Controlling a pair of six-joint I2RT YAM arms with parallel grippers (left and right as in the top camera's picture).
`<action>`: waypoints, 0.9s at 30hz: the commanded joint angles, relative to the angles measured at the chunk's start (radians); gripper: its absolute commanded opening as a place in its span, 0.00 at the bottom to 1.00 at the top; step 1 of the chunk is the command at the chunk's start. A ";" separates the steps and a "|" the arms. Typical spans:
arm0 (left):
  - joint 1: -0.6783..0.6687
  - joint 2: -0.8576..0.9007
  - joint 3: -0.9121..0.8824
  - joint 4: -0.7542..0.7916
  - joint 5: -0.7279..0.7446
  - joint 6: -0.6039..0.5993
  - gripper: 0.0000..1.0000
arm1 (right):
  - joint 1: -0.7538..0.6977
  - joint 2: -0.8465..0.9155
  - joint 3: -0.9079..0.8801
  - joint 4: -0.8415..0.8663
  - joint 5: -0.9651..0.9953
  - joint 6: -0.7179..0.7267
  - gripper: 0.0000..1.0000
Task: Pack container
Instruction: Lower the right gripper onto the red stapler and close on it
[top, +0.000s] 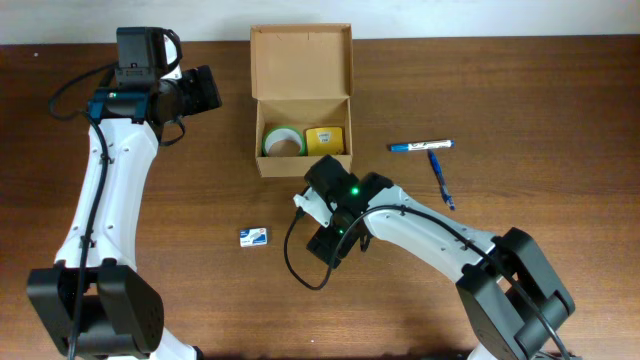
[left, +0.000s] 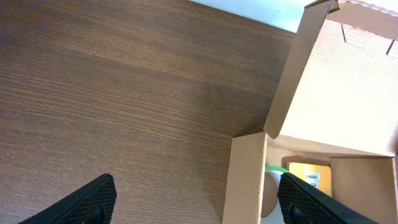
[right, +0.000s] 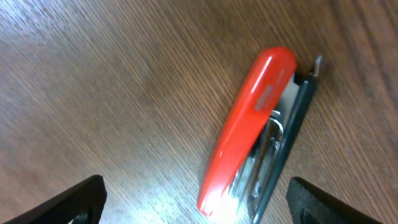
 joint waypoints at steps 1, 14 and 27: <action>-0.002 0.009 -0.005 0.003 0.014 0.020 0.83 | 0.001 -0.016 -0.020 0.032 0.032 -0.011 0.96; -0.002 0.009 -0.005 0.003 0.018 0.020 0.83 | -0.002 0.036 -0.056 0.188 0.100 -0.011 0.99; -0.002 0.009 -0.005 0.012 0.018 0.020 0.83 | -0.100 0.064 -0.077 0.228 0.031 -0.007 0.98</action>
